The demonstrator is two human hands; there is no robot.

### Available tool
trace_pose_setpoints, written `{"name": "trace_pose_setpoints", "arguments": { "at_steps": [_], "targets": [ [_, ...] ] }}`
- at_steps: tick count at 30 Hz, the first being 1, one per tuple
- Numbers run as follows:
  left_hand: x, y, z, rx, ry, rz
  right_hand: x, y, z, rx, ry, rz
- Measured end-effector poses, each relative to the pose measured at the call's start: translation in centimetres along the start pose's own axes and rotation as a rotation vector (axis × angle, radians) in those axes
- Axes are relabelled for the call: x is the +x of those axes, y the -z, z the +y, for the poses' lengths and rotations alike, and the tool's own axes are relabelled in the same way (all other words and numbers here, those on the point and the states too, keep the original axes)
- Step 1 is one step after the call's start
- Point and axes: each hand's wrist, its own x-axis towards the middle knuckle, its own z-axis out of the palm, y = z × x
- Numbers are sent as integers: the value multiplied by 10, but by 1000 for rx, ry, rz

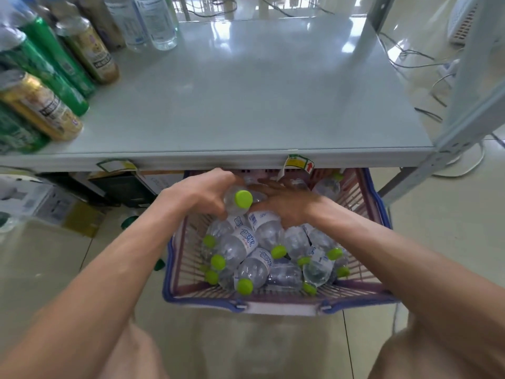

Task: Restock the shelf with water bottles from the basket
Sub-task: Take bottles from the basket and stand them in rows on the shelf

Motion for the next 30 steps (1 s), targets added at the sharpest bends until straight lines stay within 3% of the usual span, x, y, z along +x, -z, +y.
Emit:
{"name": "trace_pose_setpoints", "arguments": {
  "at_steps": [6,14,18,24,30],
  "targets": [
    [-24,18,-11,-99,-76,-11,-5,-15,-9,-42,22,157],
    [-89,99,10,-489,-105,81,4,-20,-4,103,9,105],
    [-100,138,14,-567,-92,290,9,-28,-1,93,27,114],
    [-37,174,-8,-768,77,793,2,-19,-8,105,32,58],
    [31,201,-21,-817,241,1054,0,-24,-5,159,12,126]
  ]
}}
